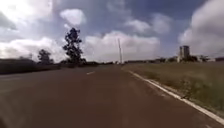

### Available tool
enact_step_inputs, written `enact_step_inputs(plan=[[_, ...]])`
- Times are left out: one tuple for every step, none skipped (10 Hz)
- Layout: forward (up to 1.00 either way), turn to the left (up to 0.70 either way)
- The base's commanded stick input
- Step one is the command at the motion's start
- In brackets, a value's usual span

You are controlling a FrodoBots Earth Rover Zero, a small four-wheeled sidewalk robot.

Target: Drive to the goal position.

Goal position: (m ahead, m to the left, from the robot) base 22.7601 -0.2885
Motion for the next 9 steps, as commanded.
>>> enact_step_inputs(plan=[[1.00,0.00],[1.00,0.00],[1.00,0.00],[1.00,0.00],[1.00,0.00],[1.00,0.00],[1.00,0.00],[1.00,0.00],[1.00,0.00]])
